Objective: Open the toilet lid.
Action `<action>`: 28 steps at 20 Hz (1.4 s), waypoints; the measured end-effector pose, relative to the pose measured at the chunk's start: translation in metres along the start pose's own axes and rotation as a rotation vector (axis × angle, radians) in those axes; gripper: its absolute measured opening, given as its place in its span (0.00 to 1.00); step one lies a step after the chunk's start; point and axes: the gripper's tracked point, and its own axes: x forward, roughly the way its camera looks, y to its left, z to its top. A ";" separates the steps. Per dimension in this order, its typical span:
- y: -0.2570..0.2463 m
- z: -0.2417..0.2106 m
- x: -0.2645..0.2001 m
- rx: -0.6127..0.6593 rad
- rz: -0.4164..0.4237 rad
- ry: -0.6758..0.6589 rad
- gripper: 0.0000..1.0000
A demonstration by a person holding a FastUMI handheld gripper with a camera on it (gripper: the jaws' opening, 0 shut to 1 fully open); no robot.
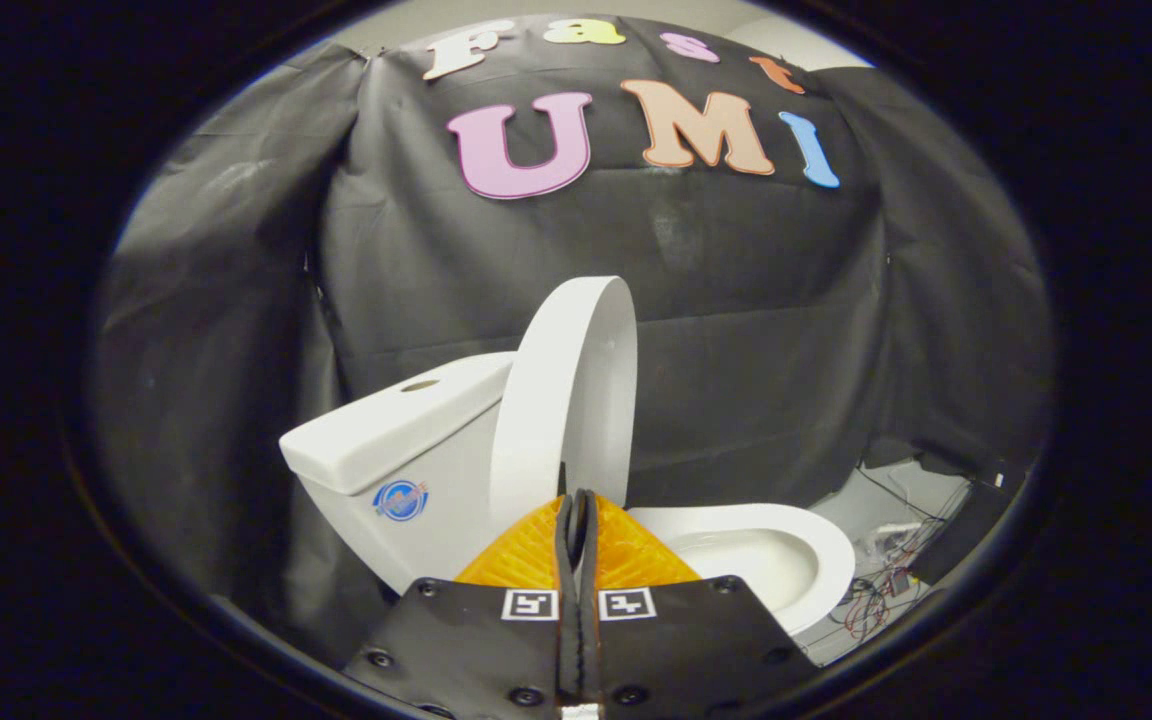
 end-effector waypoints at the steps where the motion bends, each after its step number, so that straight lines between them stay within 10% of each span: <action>1: 0.005 0.002 0.000 -0.010 -0.002 -0.002 0.01; 28: 0.087 0.001 0.021 -0.177 0.044 -0.021 0.07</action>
